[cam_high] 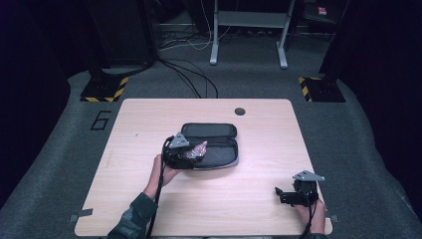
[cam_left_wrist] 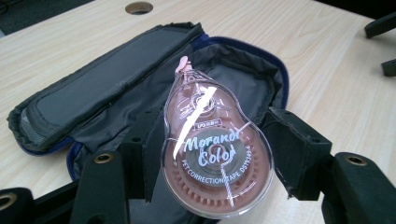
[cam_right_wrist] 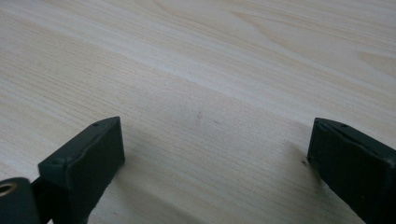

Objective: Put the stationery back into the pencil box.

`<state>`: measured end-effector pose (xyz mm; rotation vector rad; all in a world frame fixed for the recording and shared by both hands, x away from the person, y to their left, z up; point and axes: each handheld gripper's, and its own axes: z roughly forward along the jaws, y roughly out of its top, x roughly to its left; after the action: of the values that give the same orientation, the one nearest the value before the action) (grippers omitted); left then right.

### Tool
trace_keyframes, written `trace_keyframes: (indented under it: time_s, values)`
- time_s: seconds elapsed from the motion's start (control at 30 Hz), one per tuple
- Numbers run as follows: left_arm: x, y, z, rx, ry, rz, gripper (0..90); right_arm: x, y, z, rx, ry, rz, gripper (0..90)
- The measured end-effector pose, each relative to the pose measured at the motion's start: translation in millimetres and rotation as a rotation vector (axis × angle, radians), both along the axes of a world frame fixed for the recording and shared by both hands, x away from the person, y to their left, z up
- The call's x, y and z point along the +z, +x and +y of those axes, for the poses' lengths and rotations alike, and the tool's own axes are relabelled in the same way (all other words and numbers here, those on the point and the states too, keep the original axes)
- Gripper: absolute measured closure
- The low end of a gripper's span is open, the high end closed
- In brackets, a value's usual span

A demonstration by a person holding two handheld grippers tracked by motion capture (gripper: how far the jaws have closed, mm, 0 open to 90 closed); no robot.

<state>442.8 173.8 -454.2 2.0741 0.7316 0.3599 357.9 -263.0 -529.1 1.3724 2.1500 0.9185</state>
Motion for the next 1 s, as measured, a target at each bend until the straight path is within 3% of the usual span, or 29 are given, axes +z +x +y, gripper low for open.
trace_keyframes:
  time_s: [0.17, 0.47, 0.6, 0.87, 1.0]
  values:
    - [-10.2, 9.1, -5.1, -0.006, 0.019, 0.026, 39.4, 0.0, 0.0, 0.0, 0.0, 0.0, 0.0, 3.3]
    - [-20.9, 25.1, -15.7, -0.007, 0.05, 0.037, 39.3, 0.0, 0.0, 0.0, 0.0, 0.0, 0.0, 3.3]
    - [-26.2, 29.8, -19.4, -0.013, 0.084, 0.06, 39.3, 0.1, 0.0, 0.0, 0.0, 0.0, 0.001, 3.3]
    - [-34.6, 38.0, -23.5, -0.007, 0.098, 0.077, 39.3, 0.0, 0.0, 0.0, 0.0, 0.0, 0.0, 3.3]
    - [-36.3, 39.5, -26.9, -0.015, 0.125, 0.092, 39.3, 0.0, 0.0, 0.0, 0.0, 0.0, 0.0, 3.3]
